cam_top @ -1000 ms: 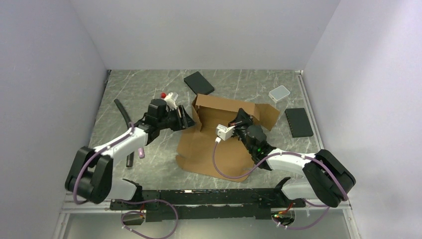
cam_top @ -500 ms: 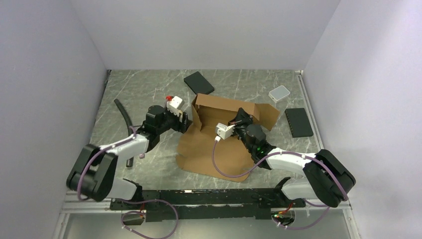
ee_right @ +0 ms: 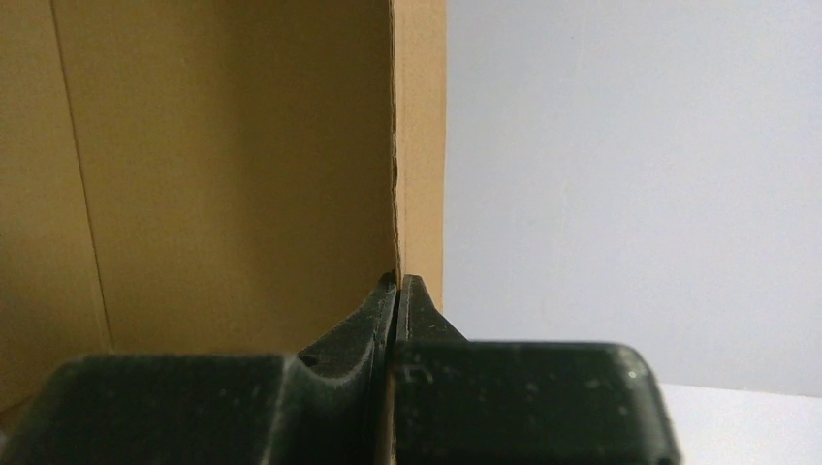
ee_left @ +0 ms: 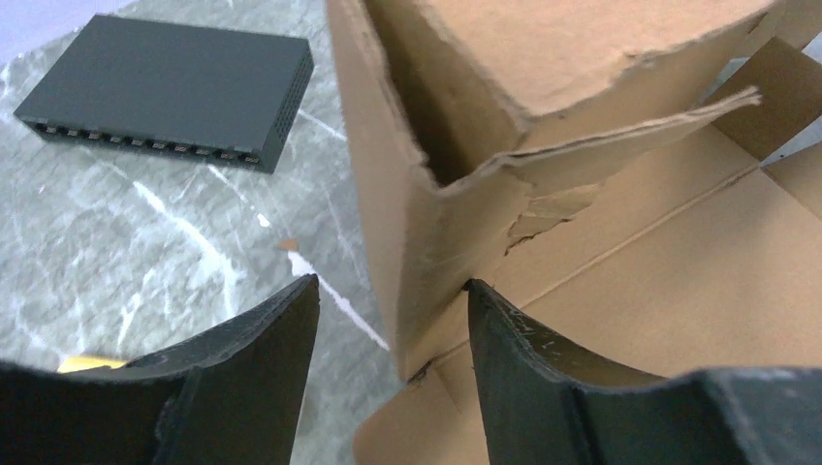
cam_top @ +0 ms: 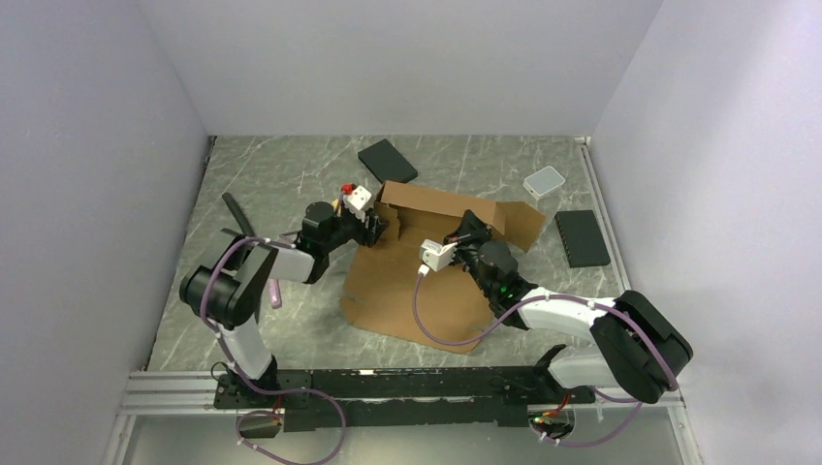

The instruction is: Fold the paper box

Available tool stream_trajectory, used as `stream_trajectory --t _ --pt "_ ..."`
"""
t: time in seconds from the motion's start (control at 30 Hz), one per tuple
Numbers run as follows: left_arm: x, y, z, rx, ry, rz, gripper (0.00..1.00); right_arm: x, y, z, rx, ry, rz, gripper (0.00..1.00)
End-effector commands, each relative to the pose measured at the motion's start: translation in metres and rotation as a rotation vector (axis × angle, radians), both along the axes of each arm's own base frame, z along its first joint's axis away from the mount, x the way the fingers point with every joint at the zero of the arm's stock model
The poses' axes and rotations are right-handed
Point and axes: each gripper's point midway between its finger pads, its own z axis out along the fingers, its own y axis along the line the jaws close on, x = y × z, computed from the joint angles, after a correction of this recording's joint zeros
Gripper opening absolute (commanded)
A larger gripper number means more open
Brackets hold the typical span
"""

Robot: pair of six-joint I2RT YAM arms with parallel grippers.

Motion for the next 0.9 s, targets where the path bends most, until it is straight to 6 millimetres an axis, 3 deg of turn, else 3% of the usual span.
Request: stream_trajectory --t 0.0,0.23,0.37,0.4,0.43,0.6,0.87 --pt "0.022 -0.015 0.039 -0.069 -0.182 0.021 0.58 -0.012 0.002 -0.045 -0.059 0.147 0.027 0.0" --pt "0.036 -0.024 0.041 -0.09 -0.263 0.137 0.43 -0.013 0.008 -0.046 -0.049 0.164 0.036 0.0" --pt "0.048 -0.021 0.039 -0.124 -0.254 0.246 0.23 -0.012 0.009 -0.044 -0.033 0.177 0.031 0.0" --pt "0.049 -0.024 0.041 -0.134 -0.248 0.246 0.15 -0.012 0.009 -0.043 -0.022 0.185 0.029 0.0" --pt "0.049 -0.027 0.039 -0.132 -0.238 0.242 0.01 -0.012 0.01 -0.043 -0.021 0.193 0.031 0.0" --pt "0.045 -0.03 0.037 -0.083 -0.183 0.287 0.0 -0.012 0.016 -0.034 0.049 0.249 0.034 0.0" --pt "0.028 -0.015 0.033 -0.019 0.023 0.358 0.0 0.0 0.029 0.008 0.237 0.446 0.02 0.44"
